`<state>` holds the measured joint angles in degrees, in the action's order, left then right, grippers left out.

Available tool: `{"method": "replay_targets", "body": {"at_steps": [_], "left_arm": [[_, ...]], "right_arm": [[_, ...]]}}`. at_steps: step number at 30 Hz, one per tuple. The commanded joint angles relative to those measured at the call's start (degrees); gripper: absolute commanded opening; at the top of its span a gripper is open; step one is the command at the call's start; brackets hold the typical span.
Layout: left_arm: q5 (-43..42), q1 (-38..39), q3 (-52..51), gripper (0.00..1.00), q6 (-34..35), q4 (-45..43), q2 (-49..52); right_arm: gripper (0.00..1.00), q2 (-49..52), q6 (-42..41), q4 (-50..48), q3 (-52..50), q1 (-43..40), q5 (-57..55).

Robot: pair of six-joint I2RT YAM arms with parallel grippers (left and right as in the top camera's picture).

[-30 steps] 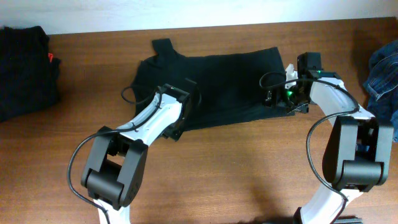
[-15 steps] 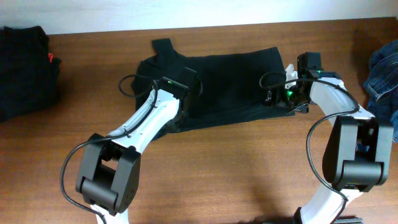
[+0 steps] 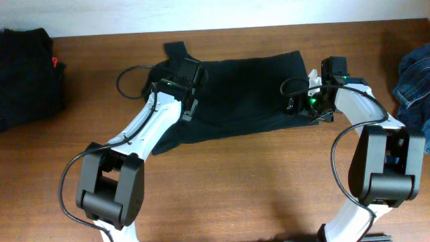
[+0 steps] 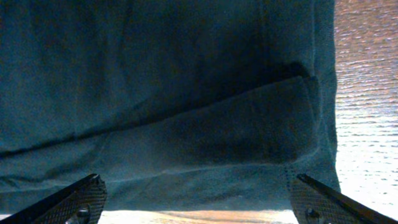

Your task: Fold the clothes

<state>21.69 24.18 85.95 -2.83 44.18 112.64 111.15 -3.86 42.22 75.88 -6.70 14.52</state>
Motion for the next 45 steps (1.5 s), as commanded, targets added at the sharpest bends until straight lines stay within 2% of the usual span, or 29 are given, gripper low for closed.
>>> {"method": "replay_targets", "body": {"at_steps": [1, 4, 8, 14, 16, 19, 26, 35, 45], "left_arm": [[0.04, 0.02, 0.90, 0.38, -0.28, -1.66, -0.35], [-3.48, 0.02, 2.84, 0.38, -0.24, 1.33, -0.59], [-7.96, -0.52, 7.13, 0.48, 2.16, 7.89, -0.59], [-21.38, -4.83, 10.78, 0.49, 2.67, 10.51, -0.59], [-23.89, -6.47, 10.80, 0.49, 2.89, 10.64, -0.59], [-24.02, -7.89, 10.80, 0.49, 3.06, 11.19, -0.59], [-23.87, -8.96, 10.80, 0.49, 3.04, 11.41, -0.59], [-23.85, -8.96, 10.80, 0.49, 3.02, 11.43, -0.59], [-23.87, -8.96, 10.80, 0.49, 3.02, 11.43, -0.59]], "right_arm": [[0.99, -1.62, 0.22, 0.04, 1.05, 0.26, 0.26], [0.99, -1.62, 0.48, 0.04, 1.09, 0.24, -0.48], [0.99, -1.62, 0.70, 1.20, 2.16, 0.31, -1.22], [1.00, -1.62, 2.78, 1.46, 3.02, 0.74, -1.66], [0.96, -1.62, -0.24, 1.51, 2.99, 0.74, -2.97], [0.93, -1.60, -4.22, 2.19, 2.99, 0.74, -4.04], [0.77, -1.22, -14.25, 2.64, 2.54, 0.81, -4.02], [0.73, -1.05, -22.34, -2.91, -0.09, 2.58, -4.02], [0.56, -0.50, -29.70, -3.17, -0.15, 2.95, -4.66]]}}
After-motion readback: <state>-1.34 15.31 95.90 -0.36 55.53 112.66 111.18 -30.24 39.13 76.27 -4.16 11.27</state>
